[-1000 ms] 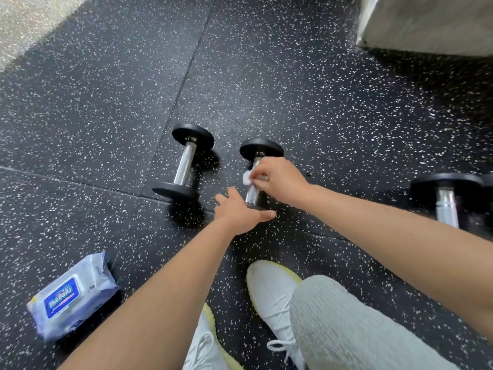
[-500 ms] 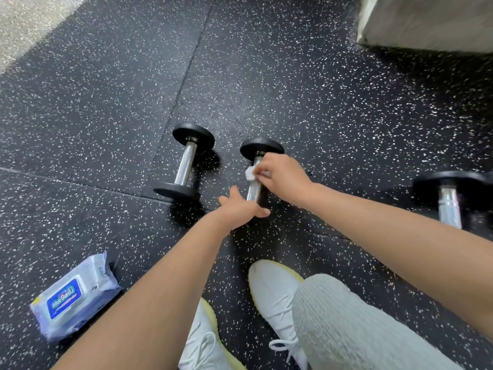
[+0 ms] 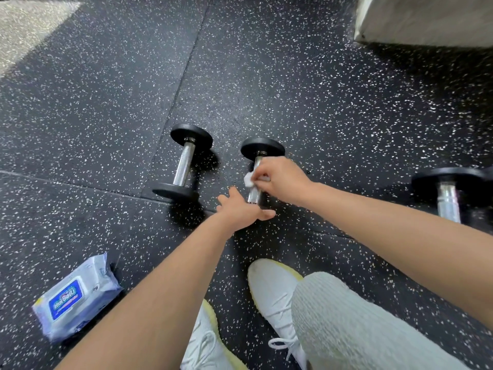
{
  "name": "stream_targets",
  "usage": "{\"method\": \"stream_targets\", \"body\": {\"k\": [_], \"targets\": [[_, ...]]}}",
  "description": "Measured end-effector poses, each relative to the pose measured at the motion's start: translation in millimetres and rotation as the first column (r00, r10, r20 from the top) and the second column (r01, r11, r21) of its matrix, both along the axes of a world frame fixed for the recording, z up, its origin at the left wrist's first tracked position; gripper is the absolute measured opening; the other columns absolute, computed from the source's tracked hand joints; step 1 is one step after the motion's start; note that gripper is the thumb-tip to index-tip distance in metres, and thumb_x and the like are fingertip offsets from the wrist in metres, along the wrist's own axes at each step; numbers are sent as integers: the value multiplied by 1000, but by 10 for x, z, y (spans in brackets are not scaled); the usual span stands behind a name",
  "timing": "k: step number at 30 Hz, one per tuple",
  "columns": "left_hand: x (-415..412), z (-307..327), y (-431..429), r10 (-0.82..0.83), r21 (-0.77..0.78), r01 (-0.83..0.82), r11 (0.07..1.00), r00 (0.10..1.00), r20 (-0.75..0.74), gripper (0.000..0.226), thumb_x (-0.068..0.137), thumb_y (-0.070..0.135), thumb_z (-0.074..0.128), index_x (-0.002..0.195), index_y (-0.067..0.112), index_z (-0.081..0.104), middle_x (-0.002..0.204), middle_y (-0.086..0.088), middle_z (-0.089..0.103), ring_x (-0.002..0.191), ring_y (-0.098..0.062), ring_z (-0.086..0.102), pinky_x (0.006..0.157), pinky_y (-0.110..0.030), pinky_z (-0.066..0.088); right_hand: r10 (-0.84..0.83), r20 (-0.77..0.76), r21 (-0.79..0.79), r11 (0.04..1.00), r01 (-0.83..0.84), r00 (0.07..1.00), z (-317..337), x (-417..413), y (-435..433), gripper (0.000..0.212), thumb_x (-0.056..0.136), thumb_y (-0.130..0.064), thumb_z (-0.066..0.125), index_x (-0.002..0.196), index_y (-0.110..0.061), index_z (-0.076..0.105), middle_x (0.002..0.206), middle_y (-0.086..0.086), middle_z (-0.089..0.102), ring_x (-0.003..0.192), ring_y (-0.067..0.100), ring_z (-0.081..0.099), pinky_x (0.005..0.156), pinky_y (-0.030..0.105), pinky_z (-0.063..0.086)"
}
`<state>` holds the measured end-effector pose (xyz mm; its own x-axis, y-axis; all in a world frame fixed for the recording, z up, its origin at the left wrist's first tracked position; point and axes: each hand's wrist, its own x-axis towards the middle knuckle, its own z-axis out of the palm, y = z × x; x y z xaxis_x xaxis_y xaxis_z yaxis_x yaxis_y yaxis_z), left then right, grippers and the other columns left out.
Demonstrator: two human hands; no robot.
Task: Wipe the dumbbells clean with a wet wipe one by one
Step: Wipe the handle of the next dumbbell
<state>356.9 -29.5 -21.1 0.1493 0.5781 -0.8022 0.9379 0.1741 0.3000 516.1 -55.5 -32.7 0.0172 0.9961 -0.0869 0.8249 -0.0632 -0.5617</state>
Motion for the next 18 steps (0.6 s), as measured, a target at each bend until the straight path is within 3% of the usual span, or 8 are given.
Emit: {"method": "stream_targets", "body": {"k": [3, 5, 10, 12, 14, 18], "targets": [[45, 15, -48, -11, 44, 13, 999, 999, -35, 140, 71, 62, 88, 166, 18, -5, 171, -14, -1, 158, -40, 8, 125, -57, 22, -215, 48, 66, 975, 211, 975, -25, 19, 87, 14, 93, -29, 68, 100, -26, 79, 100, -4, 68, 90, 22, 65, 74, 38, 54], [74, 10, -76, -22, 68, 26, 997, 998, -52, 139, 71, 62, 88, 165, 17, -4, 169, -16, 2, 157, -41, 7, 124, -56, 22, -231, 60, 64, 972, 227, 971, -34, -24, 17, 14, 93, -28, 67, 100, -25, 79, 101, -3, 67, 89, 23, 65, 73, 38, 54], [87, -10, -108, -36, 113, 42, 993, 998, -52, 132, 69, 62, 88, 162, 15, 9, 161, -18, 17, 152, -41, 19, 119, -50, 28, 163, 22, -81, 984, -160, 986, 19, -49, -226, 13, 92, -31, 69, 100, -29, 79, 100, -9, 68, 91, 18, 63, 72, 33, 47], [94, -18, -127, -36, 120, 40, 992, 999, -36, 135, 69, 63, 88, 164, 16, 5, 162, -18, 15, 152, -41, 17, 120, -50, 27, 233, 65, -90, 970, -227, 970, 25, -12, -214, 13, 93, -33, 68, 101, -29, 78, 100, -10, 67, 90, 16, 62, 71, 34, 47], [86, -17, -127, -32, 97, 33, 995, 999, -16, 138, 70, 63, 88, 165, 19, -2, 167, -19, 7, 155, -42, 13, 122, -52, 24, 174, 112, -28, 985, -171, 978, 45, 36, -99, 14, 93, -32, 68, 100, -27, 79, 99, -7, 67, 88, 20, 64, 70, 36, 49], [88, -34, -140, 25, 59, -28, 998, 999, 46, 135, 69, 59, 90, 164, 31, -2, 170, -13, 2, 154, -44, 22, 122, -58, 29, -123, 181, 90, 990, 108, 976, 27, 109, 133, 16, 95, -29, 64, 98, -23, 78, 97, -2, 68, 84, 23, 66, 69, 36, 53]]}}
